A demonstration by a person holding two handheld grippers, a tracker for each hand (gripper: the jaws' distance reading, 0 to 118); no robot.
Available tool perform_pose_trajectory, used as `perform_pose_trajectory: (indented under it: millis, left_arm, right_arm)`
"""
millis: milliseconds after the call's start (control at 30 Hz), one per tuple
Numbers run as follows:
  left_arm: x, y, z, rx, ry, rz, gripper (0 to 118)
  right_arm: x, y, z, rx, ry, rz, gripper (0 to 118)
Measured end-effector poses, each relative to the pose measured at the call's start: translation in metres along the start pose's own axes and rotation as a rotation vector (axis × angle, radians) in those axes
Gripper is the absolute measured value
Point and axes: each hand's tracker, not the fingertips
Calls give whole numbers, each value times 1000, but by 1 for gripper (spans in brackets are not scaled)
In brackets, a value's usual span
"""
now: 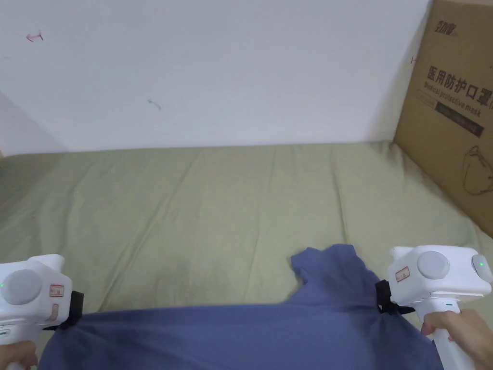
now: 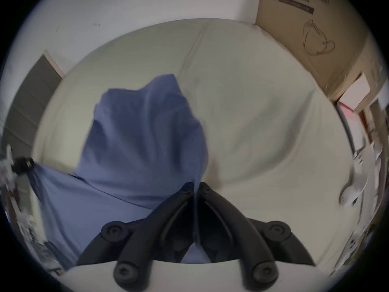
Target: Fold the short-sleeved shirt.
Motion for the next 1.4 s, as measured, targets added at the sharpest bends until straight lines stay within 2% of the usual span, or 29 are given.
perform_pose_trajectory:
  millis: [33, 167, 233, 400, 633, 733, 900, 1033, 1167, 1333, 1400]
  left_arm:
    - [1, 1, 6, 1, 7, 2, 1]
    - [1, 5, 51, 33, 11, -17, 2]
    - [1, 7, 82, 85, 2, -19, 1]
    - [0, 19, 165, 211, 5, -14, 1]
    - [6, 54, 273, 397, -4, -1, 1]
    - [11, 79, 309, 457, -4, 13, 1]
    - [20, 133, 358, 560, 43, -6, 2]
    - [23, 177, 399, 638, 55, 4, 1]
    - [21, 209, 438, 732, 63, 48, 1]
    - [19, 229, 465, 805, 74, 61, 2]
    - [23, 229, 460, 809, 133, 27, 2]
  right_arm:
    - [-4, -3, 5, 7, 35, -6, 1]
    - [-9, -8, 44, 88, -4, -30, 1]
    - [-1, -3, 77, 132, 70, -65, 1]
    - [-1, -1, 191, 266, 72, -38, 1]
    - [15, 44, 313, 487, 99, -82, 1]
    - [7, 71, 358, 548, 62, -60, 1]
    - [-12, 120, 424, 650, 56, -69, 1]
    - [-30, 159, 475, 721, 2, -43, 1]
    - [-44, 185, 523, 798, 29, -65, 1]
    - [-65, 194, 559, 873, -1, -29, 1]
    - [-65, 193, 555, 886, 20, -34, 1]
